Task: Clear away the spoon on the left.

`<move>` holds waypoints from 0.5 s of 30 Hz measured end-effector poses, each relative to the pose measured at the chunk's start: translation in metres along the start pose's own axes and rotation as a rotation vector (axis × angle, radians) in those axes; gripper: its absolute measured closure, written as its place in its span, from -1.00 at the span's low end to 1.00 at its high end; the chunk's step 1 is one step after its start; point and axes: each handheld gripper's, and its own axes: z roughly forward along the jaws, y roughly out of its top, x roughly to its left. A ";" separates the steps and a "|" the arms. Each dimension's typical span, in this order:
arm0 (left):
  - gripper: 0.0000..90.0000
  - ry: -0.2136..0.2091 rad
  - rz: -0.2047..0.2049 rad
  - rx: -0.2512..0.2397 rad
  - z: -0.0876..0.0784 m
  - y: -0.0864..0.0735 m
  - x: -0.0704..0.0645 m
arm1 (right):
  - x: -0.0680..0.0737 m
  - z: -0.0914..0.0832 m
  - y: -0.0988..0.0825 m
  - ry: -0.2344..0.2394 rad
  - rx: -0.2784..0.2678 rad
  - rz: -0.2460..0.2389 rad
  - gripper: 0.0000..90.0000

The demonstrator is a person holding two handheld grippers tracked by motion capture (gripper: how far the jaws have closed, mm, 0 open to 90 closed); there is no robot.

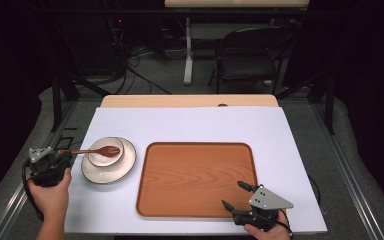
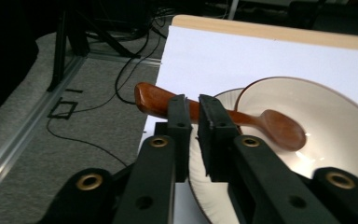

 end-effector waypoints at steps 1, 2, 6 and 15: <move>0.76 -0.009 -0.013 -0.010 -0.003 0.001 0.000 | 0.000 0.000 0.000 0.000 0.001 -0.001 -0.48; 0.69 -0.015 -0.026 -0.017 -0.005 0.001 -0.001 | 0.000 0.000 0.000 0.000 0.001 -0.002 -0.48; 0.42 -0.041 -0.074 -0.030 -0.010 0.004 0.000 | 0.001 0.000 0.001 0.001 -0.001 -0.002 -0.48; -0.08 -0.079 -0.160 -0.030 -0.016 0.015 0.003 | 0.000 -0.001 0.001 -0.001 -0.004 0.001 -0.48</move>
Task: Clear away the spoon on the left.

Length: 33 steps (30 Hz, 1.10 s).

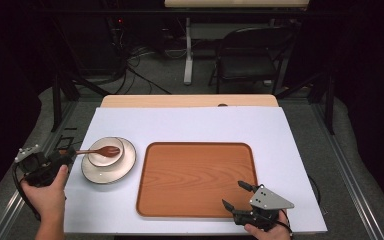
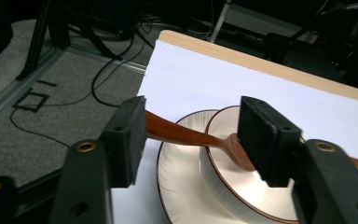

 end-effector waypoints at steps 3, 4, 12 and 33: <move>-0.11 0.014 0.009 -0.001 0.001 0.001 0.001 | 0.000 0.000 0.000 -0.001 0.002 -0.002 -0.48; -0.11 0.023 0.011 -0.003 0.001 0.000 0.001 | 0.000 0.000 0.000 -0.001 0.002 -0.004 -0.48; -0.19 0.018 -0.036 -0.005 0.004 -0.001 0.010 | 0.000 0.000 0.000 -0.001 0.003 -0.004 -0.47; -0.02 -0.067 -0.236 0.002 0.032 -0.018 0.032 | 0.000 0.000 0.000 0.000 0.003 -0.006 -0.47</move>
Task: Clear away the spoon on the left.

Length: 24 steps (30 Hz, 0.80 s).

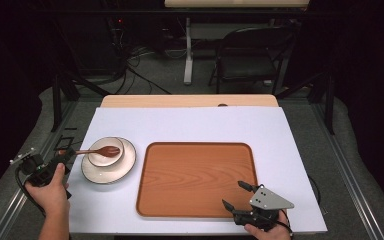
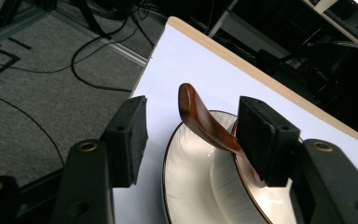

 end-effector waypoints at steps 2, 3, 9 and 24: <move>0.02 -0.003 -0.004 -0.003 0.001 -0.001 0.000 | 0.000 0.000 0.000 0.001 0.000 -0.003 -0.47; 0.05 -0.006 -0.004 -0.006 0.004 -0.002 -0.001 | 0.000 0.000 0.000 0.001 0.000 -0.003 -0.47; 0.22 -0.015 0.000 -0.009 0.010 -0.006 -0.006 | 0.000 0.000 0.000 0.000 -0.003 -0.002 -0.47; 0.50 -0.017 0.005 -0.028 0.011 -0.009 -0.009 | 0.000 -0.001 0.000 0.001 -0.004 -0.001 -0.47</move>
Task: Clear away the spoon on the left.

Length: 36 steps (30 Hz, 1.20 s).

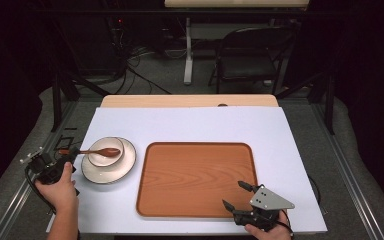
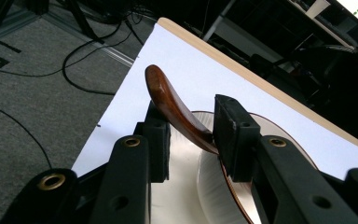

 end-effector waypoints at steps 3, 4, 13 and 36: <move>0.51 -0.001 0.000 -0.001 0.000 0.000 0.000 | 0.000 0.000 0.000 -0.001 -0.001 -0.001 -0.47; 0.51 -0.002 -0.001 -0.002 0.000 0.001 0.000 | 0.000 0.000 0.000 0.000 -0.001 -0.002 -0.47; 0.58 -0.015 -0.002 -0.004 -0.002 0.004 -0.003 | 0.000 0.000 0.000 0.000 -0.001 -0.002 -0.47; 0.86 -0.056 0.233 -0.020 -0.013 0.024 -0.054 | 0.000 -0.001 0.000 -0.002 -0.002 -0.004 -0.46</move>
